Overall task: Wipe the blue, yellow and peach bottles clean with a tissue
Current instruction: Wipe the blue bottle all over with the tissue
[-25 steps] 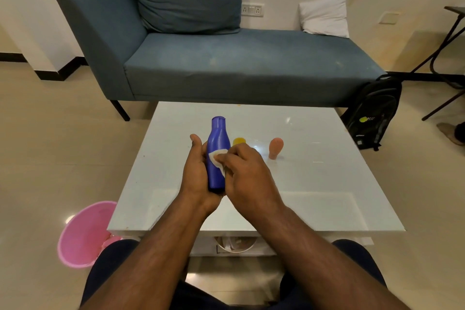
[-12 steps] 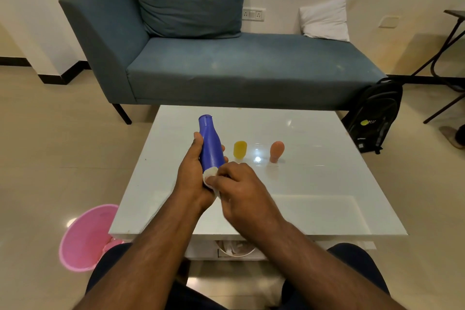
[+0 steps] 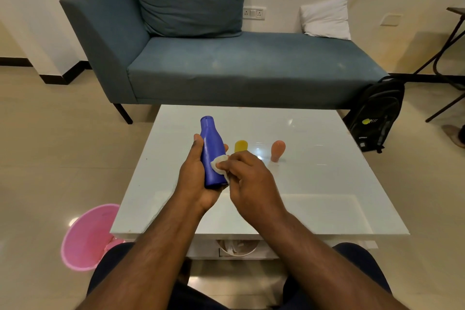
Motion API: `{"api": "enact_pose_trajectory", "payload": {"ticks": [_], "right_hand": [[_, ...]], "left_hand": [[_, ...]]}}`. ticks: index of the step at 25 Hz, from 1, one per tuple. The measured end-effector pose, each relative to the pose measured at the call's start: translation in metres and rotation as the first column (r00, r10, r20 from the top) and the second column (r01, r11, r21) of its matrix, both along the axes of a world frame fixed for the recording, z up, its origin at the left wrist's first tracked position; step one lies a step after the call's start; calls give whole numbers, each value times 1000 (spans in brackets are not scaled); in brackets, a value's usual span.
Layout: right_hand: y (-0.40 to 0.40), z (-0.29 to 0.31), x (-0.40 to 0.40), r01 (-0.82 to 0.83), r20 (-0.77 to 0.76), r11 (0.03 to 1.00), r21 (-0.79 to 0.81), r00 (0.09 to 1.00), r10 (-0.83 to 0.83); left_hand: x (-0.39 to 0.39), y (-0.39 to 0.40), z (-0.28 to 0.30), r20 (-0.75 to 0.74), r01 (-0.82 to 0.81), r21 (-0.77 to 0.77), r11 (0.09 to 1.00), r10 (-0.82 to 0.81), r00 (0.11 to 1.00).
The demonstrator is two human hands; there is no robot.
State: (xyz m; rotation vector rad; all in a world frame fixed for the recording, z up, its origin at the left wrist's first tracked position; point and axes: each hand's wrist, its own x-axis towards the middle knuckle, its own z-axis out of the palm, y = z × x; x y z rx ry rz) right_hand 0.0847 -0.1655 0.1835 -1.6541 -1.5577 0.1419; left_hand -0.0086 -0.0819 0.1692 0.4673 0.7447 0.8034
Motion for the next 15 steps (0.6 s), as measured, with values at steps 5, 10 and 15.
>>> {"api": "enact_pose_trajectory", "payload": {"ticks": [5, 10, 15], "right_hand": [[-11, -6, -5, -75, 21, 997, 0, 997, 75], [6, 5, 2, -2, -129, 1000, 18, 992, 4], [-16, -2, -4, -14, -78, 1000, 1, 997, 14]], "left_hand": [[-4, 1, 1, 16, 11, 24, 1000, -11, 1000], [0, -7, 3, -12, 8, 27, 1000, -8, 1000], [-4, -4, 11, 14, 26, 21, 999, -27, 1000]]}}
